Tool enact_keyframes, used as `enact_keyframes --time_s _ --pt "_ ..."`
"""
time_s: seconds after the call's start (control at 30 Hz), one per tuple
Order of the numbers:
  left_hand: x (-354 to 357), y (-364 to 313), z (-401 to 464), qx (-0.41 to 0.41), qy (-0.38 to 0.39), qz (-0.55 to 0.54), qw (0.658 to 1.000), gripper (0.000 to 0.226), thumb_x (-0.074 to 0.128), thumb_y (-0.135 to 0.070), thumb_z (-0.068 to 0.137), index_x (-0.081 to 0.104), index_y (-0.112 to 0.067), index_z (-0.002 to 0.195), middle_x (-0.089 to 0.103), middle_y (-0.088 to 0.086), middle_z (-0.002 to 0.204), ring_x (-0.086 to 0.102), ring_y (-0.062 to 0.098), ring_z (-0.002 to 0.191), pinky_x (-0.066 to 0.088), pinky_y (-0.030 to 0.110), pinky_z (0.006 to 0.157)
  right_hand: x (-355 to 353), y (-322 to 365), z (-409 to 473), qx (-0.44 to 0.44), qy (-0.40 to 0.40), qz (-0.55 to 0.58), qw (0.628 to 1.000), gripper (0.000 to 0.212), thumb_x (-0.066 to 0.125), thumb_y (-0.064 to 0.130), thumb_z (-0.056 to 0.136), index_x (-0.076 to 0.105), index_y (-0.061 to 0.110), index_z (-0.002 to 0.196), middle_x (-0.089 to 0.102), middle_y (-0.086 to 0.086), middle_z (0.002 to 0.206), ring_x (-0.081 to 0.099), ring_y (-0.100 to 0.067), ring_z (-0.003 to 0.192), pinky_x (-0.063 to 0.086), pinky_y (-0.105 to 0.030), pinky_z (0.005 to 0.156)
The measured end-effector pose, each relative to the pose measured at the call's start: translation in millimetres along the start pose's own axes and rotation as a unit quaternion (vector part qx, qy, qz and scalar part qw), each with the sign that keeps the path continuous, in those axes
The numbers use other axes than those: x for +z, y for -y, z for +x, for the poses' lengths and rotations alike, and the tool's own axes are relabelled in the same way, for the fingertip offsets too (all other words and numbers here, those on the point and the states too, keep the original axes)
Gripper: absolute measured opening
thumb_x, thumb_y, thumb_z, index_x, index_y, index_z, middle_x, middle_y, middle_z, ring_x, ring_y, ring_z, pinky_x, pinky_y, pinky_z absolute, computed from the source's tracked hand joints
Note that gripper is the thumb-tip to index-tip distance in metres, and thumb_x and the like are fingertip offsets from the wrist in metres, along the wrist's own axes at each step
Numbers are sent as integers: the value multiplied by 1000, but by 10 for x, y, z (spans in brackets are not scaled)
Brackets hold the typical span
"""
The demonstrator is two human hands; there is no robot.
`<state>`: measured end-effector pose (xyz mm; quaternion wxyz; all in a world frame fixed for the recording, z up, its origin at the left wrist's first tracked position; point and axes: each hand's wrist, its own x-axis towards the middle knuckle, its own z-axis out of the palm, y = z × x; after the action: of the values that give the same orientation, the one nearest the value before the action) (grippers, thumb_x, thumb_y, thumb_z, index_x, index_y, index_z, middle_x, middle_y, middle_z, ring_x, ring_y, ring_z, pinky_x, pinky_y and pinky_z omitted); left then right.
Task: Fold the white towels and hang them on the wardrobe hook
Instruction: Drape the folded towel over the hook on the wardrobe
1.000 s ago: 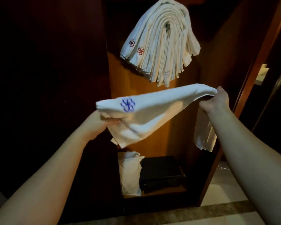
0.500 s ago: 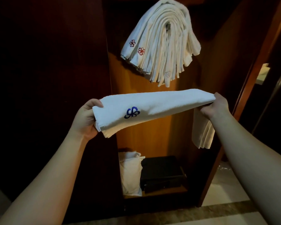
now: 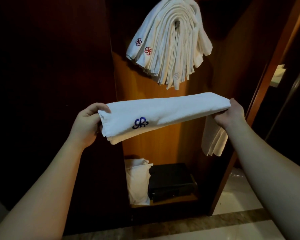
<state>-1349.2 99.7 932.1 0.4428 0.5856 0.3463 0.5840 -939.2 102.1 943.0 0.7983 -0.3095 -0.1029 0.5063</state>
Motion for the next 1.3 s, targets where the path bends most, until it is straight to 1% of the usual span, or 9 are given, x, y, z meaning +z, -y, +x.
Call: enact_keyframes --time_s 0.17,0.3,0.43,0.57,0.73,0.83,1.03,1.13,1.3 --pt "-14 231 -126 -62 14 -92 994 26 46 -7 85 61 -19 68 61 5 91 59 25 87 42 28 58 -33 7 -65 -6 -28 -9 1000 38 42 35 105 55 13 134 73 -12 118 69 -35 112 54 -48 96" --pt "160 513 -225 -130 -34 -195 972 33 43 -28 97 53 -13 70 64 17 110 64 31 101 49 34 69 23 -19 -174 -9 -32 40 999 29 58 33 99 59 16 123 78 -9 101 74 -31 98 60 -47 82" --pt "285 841 -216 -231 -40 -146 961 22 59 3 90 55 -17 95 59 19 128 68 37 102 61 42 62 115 -22 -249 -8 -21 88 996 30 61 28 98 60 13 123 78 -11 100 75 -32 93 61 -47 76" --pt "354 1210 -269 -372 10 -232 899 81 64 13 67 45 -10 142 59 27 131 68 43 106 60 49 73 269 -30 -349 -4 -37 116 993 32 68 29 94 59 11 119 75 -12 102 74 -31 88 62 -43 70" --pt "756 1443 -451 -485 -5 -283 827 61 58 7 74 51 -4 134 63 26 127 64 44 111 56 53 85 573 -16 -461 -9 7 121 993 25 55 32 102 56 7 99 74 -14 74 71 -32 65 53 -39 50" --pt "928 1504 -492 -469 -22 -349 811 51 60 -2 78 51 -13 128 59 25 128 57 47 119 47 64 98 739 -1 -486 -17 35 123 992 28 53 34 102 58 7 111 73 -17 92 70 -35 82 55 -43 58" --pt "986 1564 -357 -456 -25 -368 810 24 58 -1 84 59 4 107 57 22 93 54 13 47 58 26 49 972 112 -506 -33 29 129 991 39 60 33 98 57 7 126 72 -16 113 69 -36 102 57 -43 68" --pt "969 1642 -203 -471 -9 -266 841 16 47 5 97 59 6 107 53 22 93 46 16 62 53 23 45 1080 61 -527 -32 11 124 992 43 66 34 95 54 7 126 70 -18 111 68 -37 100 56 -48 72" --pt "1046 1597 61 -458 4 -42 888 26 63 -8 94 62 -1 119 61 14 99 60 26 90 53 36 85 1294 -116 -485 -43 51 71 995 53 62 48 94 55 8 128 69 -16 115 67 -33 102 57 -45 76"
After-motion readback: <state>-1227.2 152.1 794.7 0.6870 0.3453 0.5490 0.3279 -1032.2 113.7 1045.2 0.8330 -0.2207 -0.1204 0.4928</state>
